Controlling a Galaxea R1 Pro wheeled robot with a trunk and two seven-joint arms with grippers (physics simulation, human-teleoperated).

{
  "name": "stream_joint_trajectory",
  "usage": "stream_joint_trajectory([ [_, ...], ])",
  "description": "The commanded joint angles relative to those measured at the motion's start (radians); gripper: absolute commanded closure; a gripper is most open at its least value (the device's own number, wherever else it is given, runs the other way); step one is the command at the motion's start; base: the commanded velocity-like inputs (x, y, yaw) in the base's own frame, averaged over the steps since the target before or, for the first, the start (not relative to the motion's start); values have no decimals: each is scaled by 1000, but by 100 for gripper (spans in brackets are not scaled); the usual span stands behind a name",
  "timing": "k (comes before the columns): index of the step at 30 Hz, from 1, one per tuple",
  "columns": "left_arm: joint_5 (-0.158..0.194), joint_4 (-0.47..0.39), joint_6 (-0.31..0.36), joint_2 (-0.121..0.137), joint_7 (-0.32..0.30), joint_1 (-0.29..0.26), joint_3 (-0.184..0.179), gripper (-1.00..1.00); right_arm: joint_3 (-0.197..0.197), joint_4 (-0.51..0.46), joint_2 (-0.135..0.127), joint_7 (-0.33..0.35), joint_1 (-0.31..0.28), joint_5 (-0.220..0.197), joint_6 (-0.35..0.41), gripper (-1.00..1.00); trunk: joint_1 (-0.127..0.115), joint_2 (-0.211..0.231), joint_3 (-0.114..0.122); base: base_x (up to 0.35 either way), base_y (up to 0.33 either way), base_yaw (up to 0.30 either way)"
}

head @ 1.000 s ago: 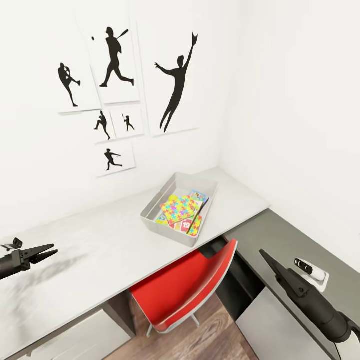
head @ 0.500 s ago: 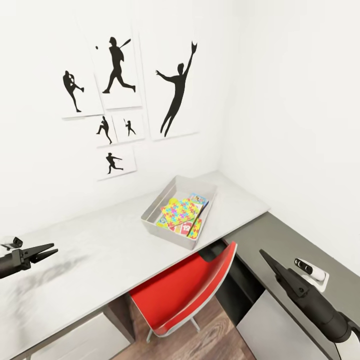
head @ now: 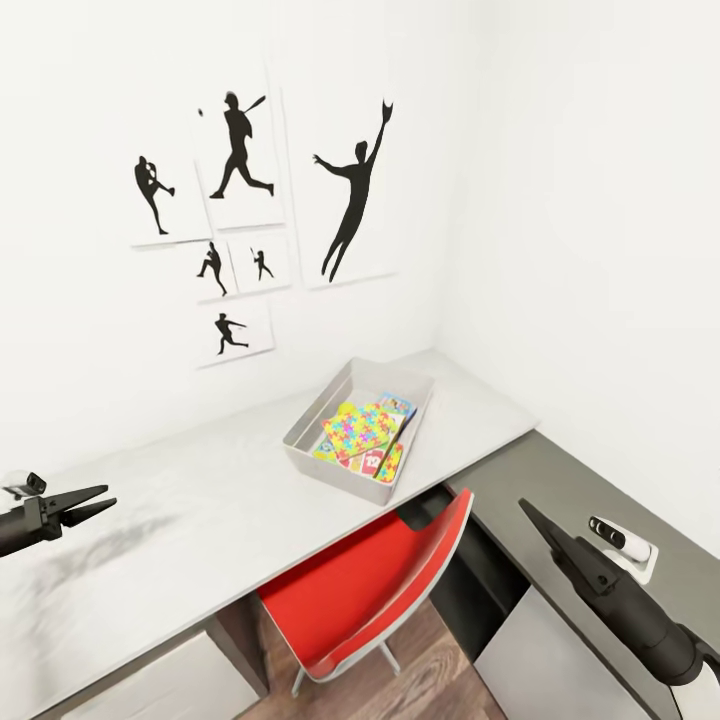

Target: Put all the toys in the child's room - the three board games (two on the bed and one on the table), the two jigsaw puzzles on the table, and the tennis ball on the table - inside the toy box on the table in the child's room.

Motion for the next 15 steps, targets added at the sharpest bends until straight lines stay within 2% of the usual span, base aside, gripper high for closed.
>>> stream_joint_trajectory([
  [1,-1,0,14,0,-4,-1,0,-100,0,0,0,1,-1,-4,9,-100,1,-2,0,0,0,0],
  [10,-1,-2,18,0,-4,-1,-1,-100,0,0,0,1,-1,-4,8,-100,1,-2,15,-4,0,0],
  [15,-1,-7,19,0,-4,-1,-2,-100,0,0,0,0,-1,-4,8,-100,1,-2,23,-174,0,0],
])
